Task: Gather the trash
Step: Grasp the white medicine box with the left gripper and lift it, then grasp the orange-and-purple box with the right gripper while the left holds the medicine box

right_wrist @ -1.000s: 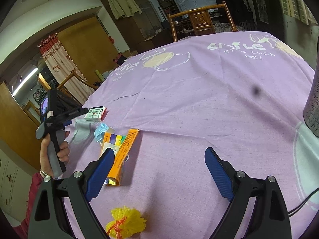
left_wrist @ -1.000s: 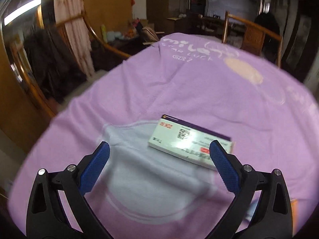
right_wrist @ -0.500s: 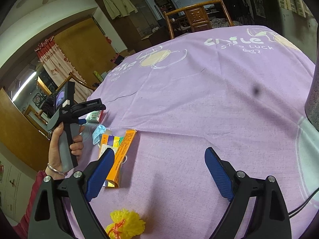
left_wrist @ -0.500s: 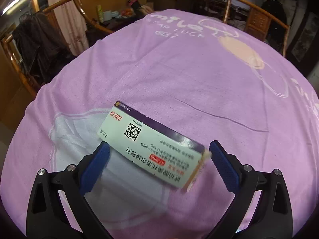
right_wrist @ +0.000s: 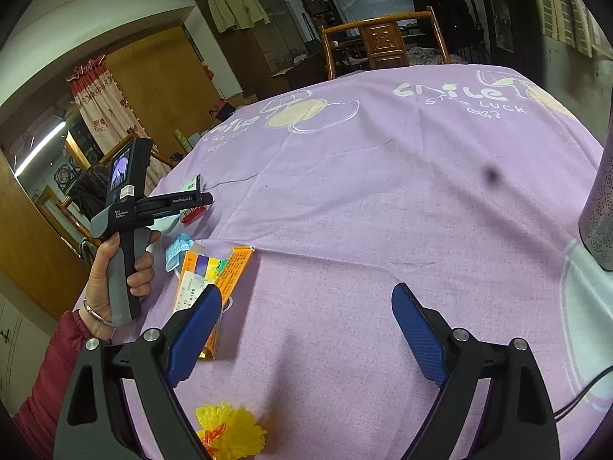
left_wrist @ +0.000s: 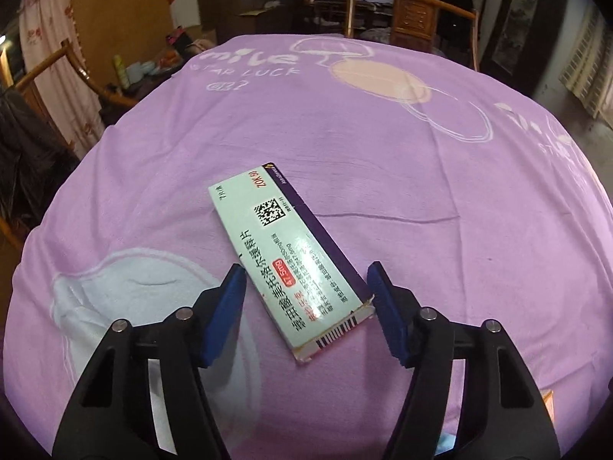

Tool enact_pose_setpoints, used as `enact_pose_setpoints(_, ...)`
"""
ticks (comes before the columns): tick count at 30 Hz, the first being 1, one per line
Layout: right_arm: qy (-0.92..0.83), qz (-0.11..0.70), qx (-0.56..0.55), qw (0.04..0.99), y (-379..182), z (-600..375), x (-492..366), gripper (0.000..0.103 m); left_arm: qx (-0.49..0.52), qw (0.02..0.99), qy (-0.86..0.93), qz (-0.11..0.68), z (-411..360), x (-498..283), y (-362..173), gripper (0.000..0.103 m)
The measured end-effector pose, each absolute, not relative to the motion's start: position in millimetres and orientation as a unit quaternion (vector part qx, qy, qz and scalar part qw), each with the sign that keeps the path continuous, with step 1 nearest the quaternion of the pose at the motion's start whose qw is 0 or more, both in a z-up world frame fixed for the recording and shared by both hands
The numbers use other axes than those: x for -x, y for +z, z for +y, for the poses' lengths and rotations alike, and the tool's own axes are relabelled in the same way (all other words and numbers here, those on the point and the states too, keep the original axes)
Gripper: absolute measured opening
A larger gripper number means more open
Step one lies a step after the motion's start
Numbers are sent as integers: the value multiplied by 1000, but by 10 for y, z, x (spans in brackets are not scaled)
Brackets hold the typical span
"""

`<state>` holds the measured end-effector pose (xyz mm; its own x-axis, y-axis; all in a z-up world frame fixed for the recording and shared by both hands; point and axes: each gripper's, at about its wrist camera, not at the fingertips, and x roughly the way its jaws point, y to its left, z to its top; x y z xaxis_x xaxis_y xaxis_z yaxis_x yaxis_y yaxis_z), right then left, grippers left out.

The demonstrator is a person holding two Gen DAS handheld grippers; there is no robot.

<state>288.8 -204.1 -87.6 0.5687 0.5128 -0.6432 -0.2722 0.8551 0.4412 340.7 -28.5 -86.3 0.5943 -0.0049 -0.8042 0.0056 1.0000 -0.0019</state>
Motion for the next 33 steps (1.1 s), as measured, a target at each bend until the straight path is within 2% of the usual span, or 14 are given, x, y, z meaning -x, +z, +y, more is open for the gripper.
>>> enact_pose_setpoints(4,227,406,-141,874,-865,-2016,-2881,89,0,900,19,436,-217,-3402,-828,65)
enact_pose_setpoints(6,229,408,-139,873,-864,-2005,-2892,89,15,895,26,445,-142,-3467,-873,73)
enact_pose_setpoints(8,230,409,-139,872,-870,-1997,-2887,89,23,890,36,453,-95,-3530,-931,76)
enact_pose_setpoints(10,229,408,-136,873,-877,-1992,-2891,89,34,894,27,445,-69,-3518,-900,73)
enact_pose_setpoints(11,229,408,-136,873,-878,-1987,-2884,89,41,896,19,442,-56,-3504,-883,55)
enact_pose_setpoints(20,253,405,-137,868,-867,-1940,-2856,82,78,926,-22,368,-13,-2928,-356,54)
enact_pose_setpoints(27,297,413,-126,852,-846,-1779,-2791,82,79,930,-30,358,37,-2435,-308,54)
enact_pose_setpoints(33,327,429,-105,835,-792,-1399,-2756,83,88,930,-7,357,170,-2309,-356,54)
